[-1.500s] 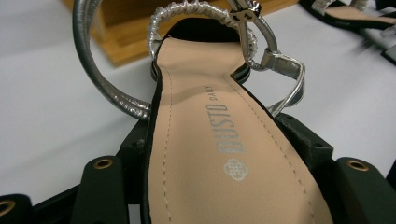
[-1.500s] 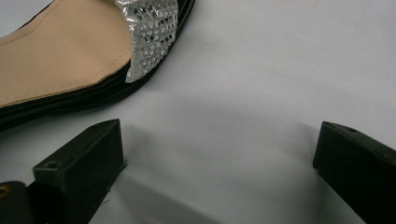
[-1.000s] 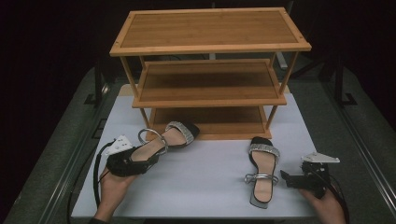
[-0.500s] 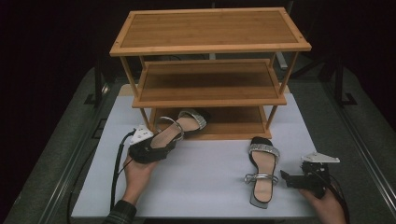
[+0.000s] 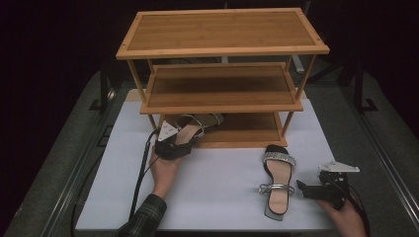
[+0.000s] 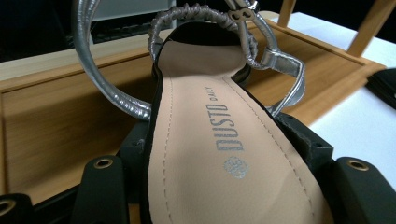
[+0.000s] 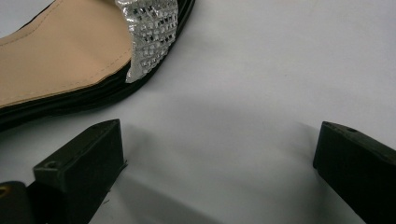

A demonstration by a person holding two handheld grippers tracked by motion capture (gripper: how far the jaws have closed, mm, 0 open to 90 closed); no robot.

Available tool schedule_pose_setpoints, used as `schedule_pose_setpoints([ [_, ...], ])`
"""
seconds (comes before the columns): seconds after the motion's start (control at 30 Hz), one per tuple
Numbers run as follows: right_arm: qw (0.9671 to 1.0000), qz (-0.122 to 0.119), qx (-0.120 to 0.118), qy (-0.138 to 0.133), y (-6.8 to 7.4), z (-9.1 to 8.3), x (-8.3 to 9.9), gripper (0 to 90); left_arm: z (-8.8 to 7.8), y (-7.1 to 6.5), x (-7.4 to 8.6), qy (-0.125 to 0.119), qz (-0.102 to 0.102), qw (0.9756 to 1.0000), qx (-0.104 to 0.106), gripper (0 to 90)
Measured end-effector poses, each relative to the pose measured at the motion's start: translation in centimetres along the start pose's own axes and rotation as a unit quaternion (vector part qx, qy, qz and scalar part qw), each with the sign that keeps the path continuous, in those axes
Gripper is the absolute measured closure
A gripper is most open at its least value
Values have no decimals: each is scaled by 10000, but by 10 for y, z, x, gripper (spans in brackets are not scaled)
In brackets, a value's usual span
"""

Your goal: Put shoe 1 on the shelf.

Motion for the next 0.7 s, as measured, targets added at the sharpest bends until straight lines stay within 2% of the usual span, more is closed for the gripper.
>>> schedule_pose_setpoints([
  [0.03,10000,0,0,-1,0,0,0,12,7,1,-1,12,37,9999,-93,382],
  [0.2,10000,-1,0,-1,0,0,0,11,21,3,-1,3,28,9999,-149,382],
  [0.33,10000,0,0,-1,0,0,0,11,32,8,1,28,-123,9998,-158,382],
  [0.37,10000,-1,-1,-1,0,0,0,11,37,11,2,57,-181,9996,-224,382],
  [0.47,10000,4,-2,2,0,0,0,11,39,14,3,153,-189,9993,-284,382],
  [0.5,10000,2,-1,1,0,0,0,11,42,19,1,204,-68,9991,-371,382],
  [0.53,10000,2,-1,1,0,0,0,11,42,19,1,204,-68,9991,-371,382],
  [0.57,10000,2,-2,0,0,0,0,11,46,20,-2,139,-161,9990,-381,381],
  [0.6,10000,4,-1,1,0,0,0,11,46,20,-2,139,-161,9990,-381,381],
  [0.63,10000,2,-3,1,0,0,0,11,50,20,-4,108,-278,9987,-410,382],
  [0.67,10000,2,-3,1,0,0,0,11,50,20,-4,108,-278,9987,-410,381],
  [0.7,10000,9,-1,4,0,0,0,11,54,22,-8,97,-285,9981,-531,381],
])
Point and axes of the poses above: each handheld gripper's, and its own axes: z roughly forward along the jaws, x roughly out of its underside, y roughly to its left, the point moved 7 cm from there along z, roughly forward along the jaws, and after that the axes turned 10 degrees about -z, right-handed, at the moved point
